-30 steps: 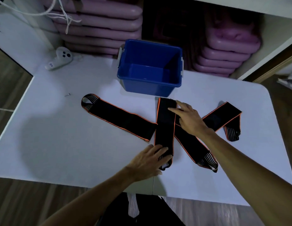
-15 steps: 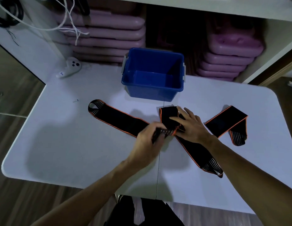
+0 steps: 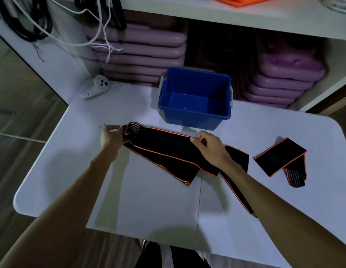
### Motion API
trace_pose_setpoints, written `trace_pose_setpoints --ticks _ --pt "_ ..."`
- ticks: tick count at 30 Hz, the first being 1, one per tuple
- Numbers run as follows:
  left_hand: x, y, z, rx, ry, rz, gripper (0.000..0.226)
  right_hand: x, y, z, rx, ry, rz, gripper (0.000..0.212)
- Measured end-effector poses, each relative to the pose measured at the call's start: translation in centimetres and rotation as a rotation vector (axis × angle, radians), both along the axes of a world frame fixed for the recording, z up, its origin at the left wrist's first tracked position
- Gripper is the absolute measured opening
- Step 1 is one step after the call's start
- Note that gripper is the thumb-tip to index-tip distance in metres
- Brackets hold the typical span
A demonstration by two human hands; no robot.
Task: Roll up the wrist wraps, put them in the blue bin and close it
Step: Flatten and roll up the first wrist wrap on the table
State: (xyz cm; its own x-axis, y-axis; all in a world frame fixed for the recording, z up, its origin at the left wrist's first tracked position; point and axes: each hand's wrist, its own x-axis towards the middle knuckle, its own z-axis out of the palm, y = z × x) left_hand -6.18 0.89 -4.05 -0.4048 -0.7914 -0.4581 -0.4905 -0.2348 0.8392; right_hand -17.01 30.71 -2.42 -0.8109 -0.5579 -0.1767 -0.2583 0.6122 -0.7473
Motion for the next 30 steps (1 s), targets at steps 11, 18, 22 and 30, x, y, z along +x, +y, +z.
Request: trace_pose_setpoints --ticks 11,18,22,30 --pt "-0.4 -0.5 -1.8 -0.644 -0.293 -0.584 0.048 2.5 -5.1 -2.1 0.11 -0.039 -0.028 0.027" --pt "-1.5 -0.9 -1.2 -0.724 -0.339 -0.548 0.009 2.0 -3.4 -1.6 0.041 -0.028 -0.103 0.024" --pt "-1.2 -3.2 -1.4 -0.734 -0.388 -0.498 0.014 1.9 -3.9 -1.2 0.048 -0.008 -0.103 0.024" --pt "-1.6 -5.4 -2.8 -0.658 -0.412 -0.441 0.032 4.1 -4.2 -2.9 0.307 -0.029 0.143 0.071"
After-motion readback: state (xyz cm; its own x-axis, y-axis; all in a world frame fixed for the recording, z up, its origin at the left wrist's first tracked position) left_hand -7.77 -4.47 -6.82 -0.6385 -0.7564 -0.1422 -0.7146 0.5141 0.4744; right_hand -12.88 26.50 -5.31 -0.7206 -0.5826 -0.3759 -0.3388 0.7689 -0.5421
